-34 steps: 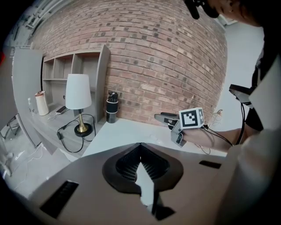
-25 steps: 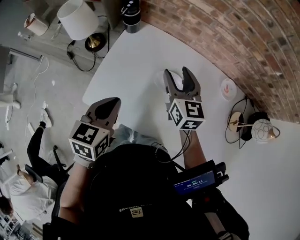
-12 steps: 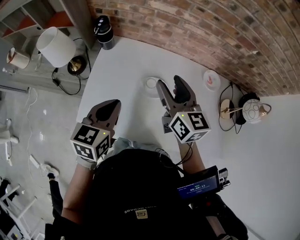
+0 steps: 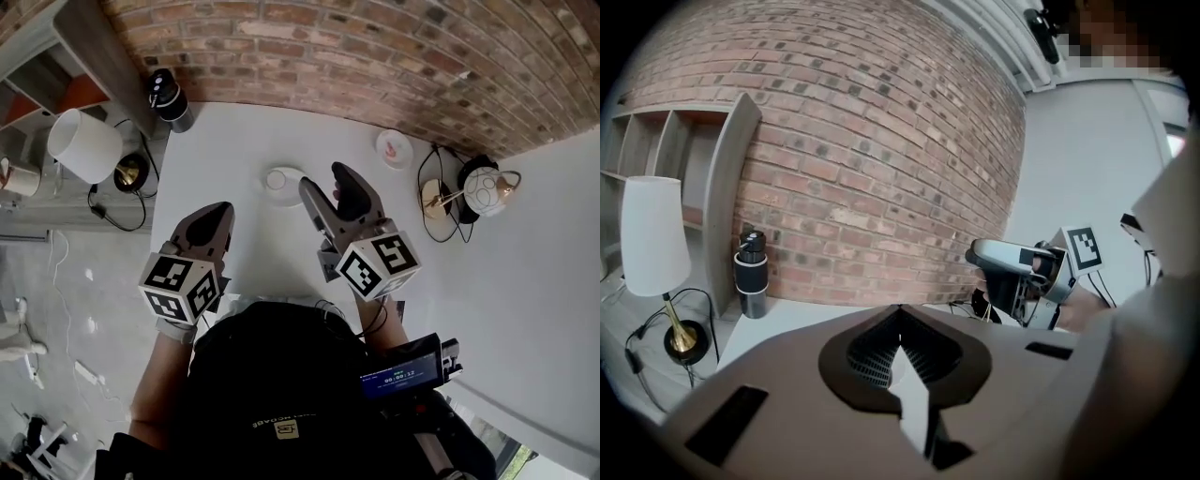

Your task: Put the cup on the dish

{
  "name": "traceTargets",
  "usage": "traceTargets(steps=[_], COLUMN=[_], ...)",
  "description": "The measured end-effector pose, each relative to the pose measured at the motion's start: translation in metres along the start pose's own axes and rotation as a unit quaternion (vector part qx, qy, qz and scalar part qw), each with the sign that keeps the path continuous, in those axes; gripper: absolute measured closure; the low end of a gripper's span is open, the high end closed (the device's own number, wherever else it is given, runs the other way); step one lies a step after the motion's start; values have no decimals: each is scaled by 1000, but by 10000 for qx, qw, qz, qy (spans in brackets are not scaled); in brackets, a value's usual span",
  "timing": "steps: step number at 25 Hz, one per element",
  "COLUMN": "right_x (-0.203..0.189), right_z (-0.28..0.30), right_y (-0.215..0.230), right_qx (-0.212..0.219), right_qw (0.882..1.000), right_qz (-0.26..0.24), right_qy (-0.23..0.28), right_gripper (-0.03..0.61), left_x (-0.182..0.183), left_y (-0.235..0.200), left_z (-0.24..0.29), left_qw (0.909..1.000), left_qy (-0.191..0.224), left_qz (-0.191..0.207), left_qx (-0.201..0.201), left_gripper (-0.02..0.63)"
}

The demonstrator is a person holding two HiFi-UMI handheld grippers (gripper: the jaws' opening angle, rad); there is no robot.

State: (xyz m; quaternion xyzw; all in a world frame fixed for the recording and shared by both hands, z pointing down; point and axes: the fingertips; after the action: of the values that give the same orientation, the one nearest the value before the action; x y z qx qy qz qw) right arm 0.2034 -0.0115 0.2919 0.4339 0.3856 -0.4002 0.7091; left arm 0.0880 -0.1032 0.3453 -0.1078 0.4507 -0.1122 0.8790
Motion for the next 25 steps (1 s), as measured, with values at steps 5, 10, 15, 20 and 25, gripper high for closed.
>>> traceTargets(steps=[5,10,15,20,25], right_x=[2,1,1,3,5], right_z=[-12,-16,-17,-12,-7], right_y=[5,11,16,17,20], right_qx=[-17,-57,-96,-45,-3], right_qw=[9999,9997,9996,9997,9994], right_qz=[43,183,184,123,256], right_qy=[127,137,192,189,240], right_gripper=[310,311,344,344,345], left_x=[11,17,19,24,25], left_y=[12,19,20,18,17], left_z=[9,16,19,20,21], left_qw=[9997,9989,9987,9988,9987], left_qy=[10,-10,-43,-18,-10], left_qz=[129,292,321,322,348], left_qx=[-207,-361,-387,-378,-363], left_gripper=[609,609,609,609,609])
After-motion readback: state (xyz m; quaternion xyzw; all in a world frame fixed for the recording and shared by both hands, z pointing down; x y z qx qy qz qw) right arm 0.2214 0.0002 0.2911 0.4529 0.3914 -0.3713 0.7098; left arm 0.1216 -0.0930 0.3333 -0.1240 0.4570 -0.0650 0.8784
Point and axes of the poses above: the fingertips, and each gripper's own axes: z forward along the fingers, y to its right, x out of its top, and after that the axes turned 14 degrees about -y, right-handed
